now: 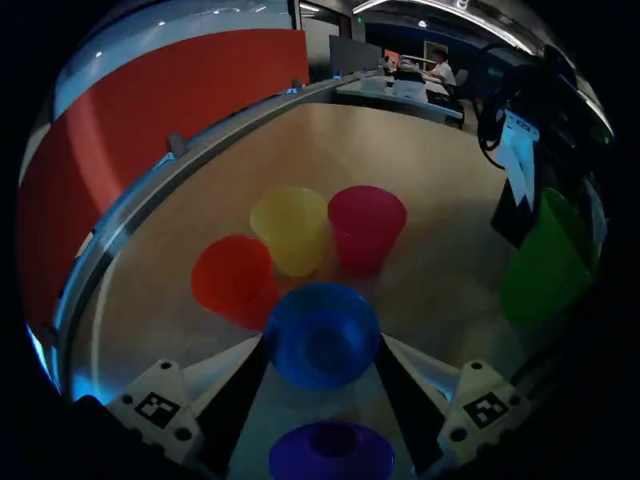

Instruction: Pour water

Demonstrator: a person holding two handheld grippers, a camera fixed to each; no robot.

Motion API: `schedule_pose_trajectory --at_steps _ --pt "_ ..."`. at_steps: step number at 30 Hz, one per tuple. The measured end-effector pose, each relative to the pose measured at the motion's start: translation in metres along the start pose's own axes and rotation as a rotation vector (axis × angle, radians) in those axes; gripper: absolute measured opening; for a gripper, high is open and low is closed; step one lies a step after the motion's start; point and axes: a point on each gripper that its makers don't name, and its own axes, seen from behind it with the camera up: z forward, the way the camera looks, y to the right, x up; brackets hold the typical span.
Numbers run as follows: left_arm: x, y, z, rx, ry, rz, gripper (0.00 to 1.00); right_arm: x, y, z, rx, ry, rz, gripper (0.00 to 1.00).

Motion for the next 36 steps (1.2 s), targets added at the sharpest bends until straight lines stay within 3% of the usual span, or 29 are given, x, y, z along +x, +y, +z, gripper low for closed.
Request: schedule_pose_trajectory --at_steps 14,36 --pt "0.004 0.0 -0.01 0.004 0.033 -0.003 0.86 0.004 -0.003 0.0 0.003 -0.002 -0.006 0.92" --pt "0.037 -0.011 -0.047 0.072 0.201 -0.03 0.86 0.01 -0.005 -0.001 -0.002 -0.001 -0.016 0.92"
